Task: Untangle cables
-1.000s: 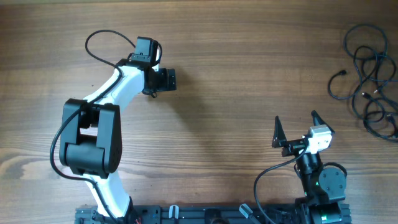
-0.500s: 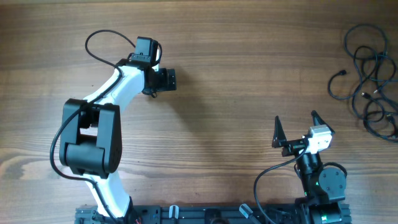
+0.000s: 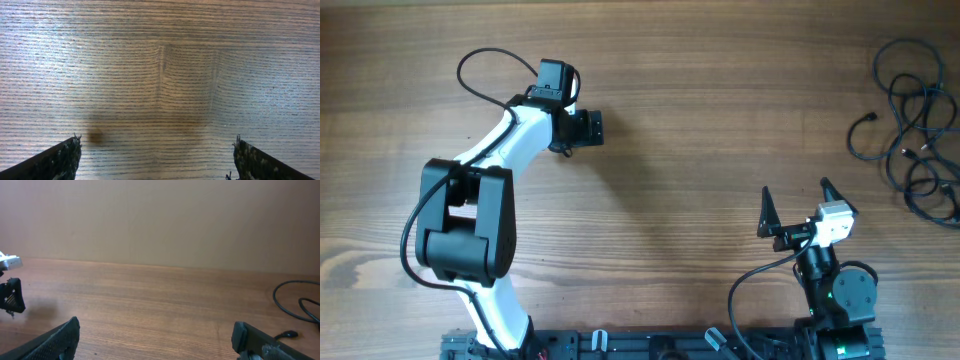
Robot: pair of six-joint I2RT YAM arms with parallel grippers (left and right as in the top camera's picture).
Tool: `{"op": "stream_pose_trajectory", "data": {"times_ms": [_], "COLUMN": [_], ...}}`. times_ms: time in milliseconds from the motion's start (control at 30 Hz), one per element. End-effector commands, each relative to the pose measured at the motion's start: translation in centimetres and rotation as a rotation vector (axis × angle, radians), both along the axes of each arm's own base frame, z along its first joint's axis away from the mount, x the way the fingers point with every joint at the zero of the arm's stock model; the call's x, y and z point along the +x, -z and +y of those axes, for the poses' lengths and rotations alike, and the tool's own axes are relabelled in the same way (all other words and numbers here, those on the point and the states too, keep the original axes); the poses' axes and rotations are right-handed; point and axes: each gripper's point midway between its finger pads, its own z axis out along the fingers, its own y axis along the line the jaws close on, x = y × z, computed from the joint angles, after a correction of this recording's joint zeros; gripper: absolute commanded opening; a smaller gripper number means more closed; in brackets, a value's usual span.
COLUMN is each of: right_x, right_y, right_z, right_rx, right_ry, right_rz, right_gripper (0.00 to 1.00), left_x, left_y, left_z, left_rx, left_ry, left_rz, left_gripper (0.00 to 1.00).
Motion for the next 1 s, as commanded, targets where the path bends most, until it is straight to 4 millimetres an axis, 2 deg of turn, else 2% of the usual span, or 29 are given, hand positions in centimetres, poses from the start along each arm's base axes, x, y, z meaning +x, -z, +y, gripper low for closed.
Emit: {"op": "stream_pose_trajectory", "data": {"times_ms": [0, 233, 333, 533, 633, 733, 967], "right_x": [0.0, 0.0, 0.0, 0.0, 0.0, 0.0, 0.0], "right_y": [-0.2, -0.2, -0.2, -0.2, -0.2, -0.2, -0.2], "right_z": [-0.1, -0.1, -0.1, -0.1, -0.1, -0.1, -0.1], "right_rx": [0.009, 0.009, 0.009, 0.009, 0.009, 0.009, 0.009], "right_ry": [0.009, 0.009, 0.009, 0.009, 0.009, 0.009, 0.009], "right_rz": [-0.01, -0.01, -0.01, -0.01, -0.01, -0.01, -0.01], "right_gripper": [1.0, 1.0, 1.0, 1.0, 1.0, 1.0, 1.0], "left_x": [-0.1, -0.3, 0.3, 2.2, 1.1, -0.5, -3.2], "left_y": [0.4, -0.1, -1.1, -5.9, -6.9, -6.4, -5.8], "left_z": [-0.1, -1.8, -2.7, -4.4, -4.1, -2.7, -1.0], "left_rx": [0.019, 0.044, 0.055, 0.005, -0.001, 0.01, -0.04], "left_ry": [0.019, 0.06, 0.075, 0.094, 0.092, 0.071, 0.036], "left_rz": [0.006, -0.013, -0.064, -0.254, -0.28, -0.298, -0.511], "left_gripper": [1.0, 1.0, 1.0, 1.0, 1.0, 1.0, 1.0]}}
